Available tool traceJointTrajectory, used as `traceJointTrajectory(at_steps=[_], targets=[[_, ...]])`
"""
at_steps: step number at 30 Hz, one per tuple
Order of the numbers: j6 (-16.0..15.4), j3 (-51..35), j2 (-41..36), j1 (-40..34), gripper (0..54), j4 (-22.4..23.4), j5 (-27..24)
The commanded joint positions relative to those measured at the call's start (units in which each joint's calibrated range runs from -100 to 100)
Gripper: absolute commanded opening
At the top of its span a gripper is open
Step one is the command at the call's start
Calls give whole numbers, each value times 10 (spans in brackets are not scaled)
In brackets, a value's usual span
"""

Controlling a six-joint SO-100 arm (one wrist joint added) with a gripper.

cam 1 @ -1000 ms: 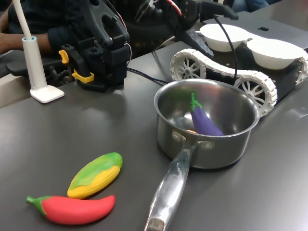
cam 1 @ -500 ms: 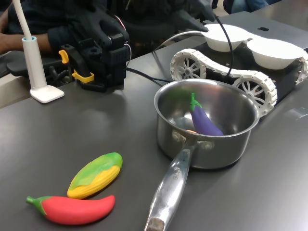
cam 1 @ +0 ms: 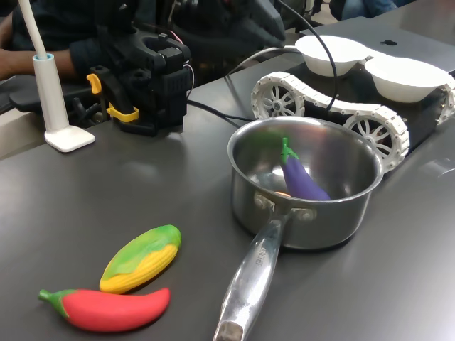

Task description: Pick up the brinjal and place them in the pan

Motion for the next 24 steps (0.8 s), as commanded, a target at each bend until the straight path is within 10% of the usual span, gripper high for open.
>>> traceJointTrajectory(at_steps=[1,24], targets=[[-13,10,-27,13,15,22,6],[-12,233,-122,10,0,95,10]])
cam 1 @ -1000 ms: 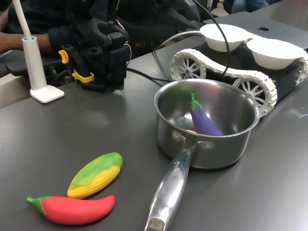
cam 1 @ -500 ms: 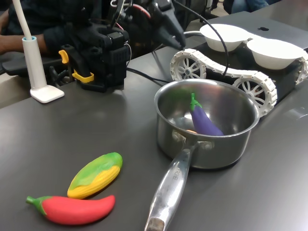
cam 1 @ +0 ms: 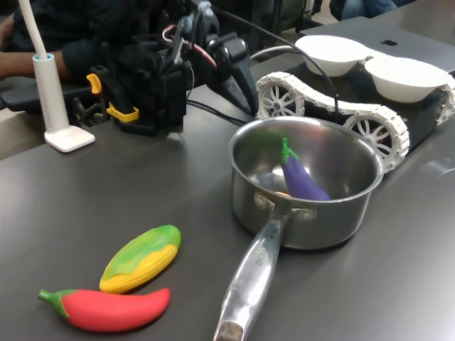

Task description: Pick up the brinjal and place them in the pan

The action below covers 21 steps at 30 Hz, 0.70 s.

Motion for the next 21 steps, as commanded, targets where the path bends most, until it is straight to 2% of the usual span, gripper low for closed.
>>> traceJointTrajectory(at_steps=[1,12,21], targets=[[-4,16,-6,-7,0,-1,0],[-1,93,-7,17,0,-47,-4],[-1,108,-7,11,0,-53,0]])
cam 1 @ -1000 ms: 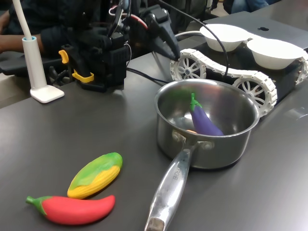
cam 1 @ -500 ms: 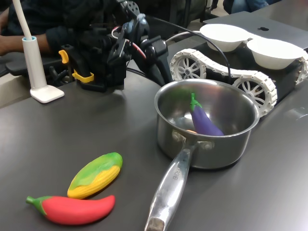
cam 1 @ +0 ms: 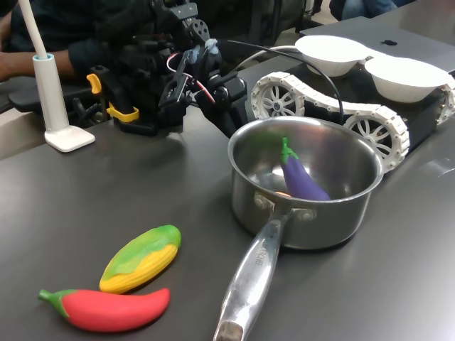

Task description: Pick up the brinjal and place them in the pan

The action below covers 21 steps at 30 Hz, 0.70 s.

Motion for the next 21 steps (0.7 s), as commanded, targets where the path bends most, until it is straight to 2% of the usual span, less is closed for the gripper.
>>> traceJointTrajectory(at_steps=[1,21], targets=[[-1,-5,-7,5,0,-30,3],[-1,-4,-7,-6,0,-29,8]])
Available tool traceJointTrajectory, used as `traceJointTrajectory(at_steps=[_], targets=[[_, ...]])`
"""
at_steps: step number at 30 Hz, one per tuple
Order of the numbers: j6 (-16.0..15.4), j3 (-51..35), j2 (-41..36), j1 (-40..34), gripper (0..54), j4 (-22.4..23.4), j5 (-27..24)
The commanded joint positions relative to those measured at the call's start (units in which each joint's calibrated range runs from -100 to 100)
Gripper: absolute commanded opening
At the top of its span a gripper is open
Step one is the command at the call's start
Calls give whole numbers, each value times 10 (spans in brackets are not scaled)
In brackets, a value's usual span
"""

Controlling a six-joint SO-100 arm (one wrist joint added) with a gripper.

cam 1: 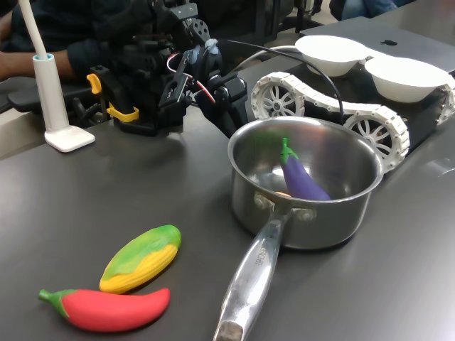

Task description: Pick up the brinjal and place them in the pan

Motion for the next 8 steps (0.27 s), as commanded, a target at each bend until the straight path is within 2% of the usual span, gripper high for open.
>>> traceJointTrajectory(at_steps=[1,8], targets=[[-1,-4,-7,-6,0,-29,5],[-1,-4,-7,-3,0,-29,2]])
